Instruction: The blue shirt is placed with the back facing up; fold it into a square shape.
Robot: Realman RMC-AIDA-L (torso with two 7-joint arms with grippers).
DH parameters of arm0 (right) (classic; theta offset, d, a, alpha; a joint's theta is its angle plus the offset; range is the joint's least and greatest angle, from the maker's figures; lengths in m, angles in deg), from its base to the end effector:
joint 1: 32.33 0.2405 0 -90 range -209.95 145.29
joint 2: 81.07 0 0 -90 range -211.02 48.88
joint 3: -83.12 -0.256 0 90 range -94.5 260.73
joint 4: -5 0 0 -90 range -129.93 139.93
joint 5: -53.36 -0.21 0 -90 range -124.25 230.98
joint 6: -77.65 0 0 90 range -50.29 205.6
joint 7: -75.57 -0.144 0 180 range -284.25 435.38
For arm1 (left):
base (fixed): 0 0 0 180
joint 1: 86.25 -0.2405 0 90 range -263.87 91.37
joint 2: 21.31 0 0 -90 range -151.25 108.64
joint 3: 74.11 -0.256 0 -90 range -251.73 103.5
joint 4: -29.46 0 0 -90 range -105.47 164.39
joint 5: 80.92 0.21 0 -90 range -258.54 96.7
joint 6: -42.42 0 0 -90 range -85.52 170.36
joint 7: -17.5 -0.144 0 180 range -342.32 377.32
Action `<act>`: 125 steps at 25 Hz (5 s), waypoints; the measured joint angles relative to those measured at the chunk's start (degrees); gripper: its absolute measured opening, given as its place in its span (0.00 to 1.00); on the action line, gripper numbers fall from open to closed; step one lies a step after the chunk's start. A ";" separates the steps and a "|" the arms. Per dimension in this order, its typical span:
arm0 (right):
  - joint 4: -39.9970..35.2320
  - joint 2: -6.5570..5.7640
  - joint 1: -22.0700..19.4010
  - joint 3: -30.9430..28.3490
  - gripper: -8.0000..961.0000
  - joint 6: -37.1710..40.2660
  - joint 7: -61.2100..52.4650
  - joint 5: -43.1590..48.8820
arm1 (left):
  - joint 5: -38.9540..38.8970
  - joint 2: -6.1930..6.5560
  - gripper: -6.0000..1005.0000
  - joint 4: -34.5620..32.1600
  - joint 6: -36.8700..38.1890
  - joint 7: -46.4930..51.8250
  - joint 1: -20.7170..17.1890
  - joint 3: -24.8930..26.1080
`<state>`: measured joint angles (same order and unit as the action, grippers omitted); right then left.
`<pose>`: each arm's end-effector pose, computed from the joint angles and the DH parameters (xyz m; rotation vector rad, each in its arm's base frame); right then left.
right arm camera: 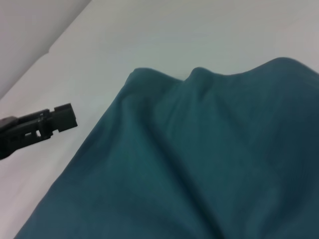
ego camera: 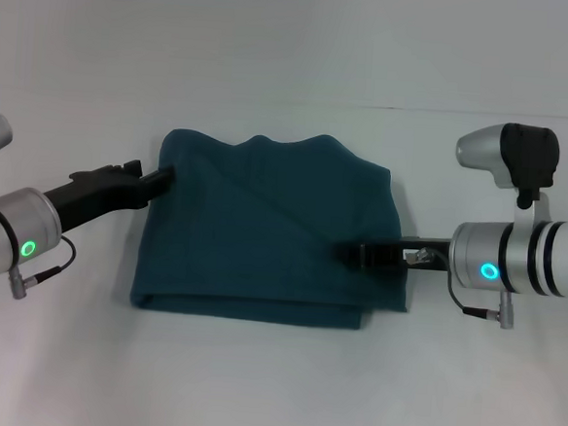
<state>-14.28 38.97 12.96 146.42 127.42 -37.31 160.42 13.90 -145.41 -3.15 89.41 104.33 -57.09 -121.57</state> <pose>0.2368 0.3947 -0.0904 -2.4143 1.3454 0.3569 -0.2995 0.3822 -0.0265 -2.0263 -1.0930 -0.6281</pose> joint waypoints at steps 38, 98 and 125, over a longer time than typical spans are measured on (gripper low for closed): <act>2.64 0.87 4.80 4.81 0.01 -17.05 2.38 -4.79 | -0.43 0.00 0.56 0.22 -0.15 0.24 0.14 -0.22; -10.21 -1.58 -14.41 2.60 0.51 12.86 25.93 -24.61 | -0.13 0.10 0.89 -5.72 23.30 -1.59 -3.45 3.86; -17.80 -5.34 -19.92 -0.98 0.94 43.11 29.47 -12.21 | 14.10 -0.18 0.89 -4.87 54.08 -14.27 -8.35 9.78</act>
<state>-32.09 33.63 -6.96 145.44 170.53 -7.84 148.21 28.00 -145.59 -8.01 143.49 90.07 -65.44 -111.79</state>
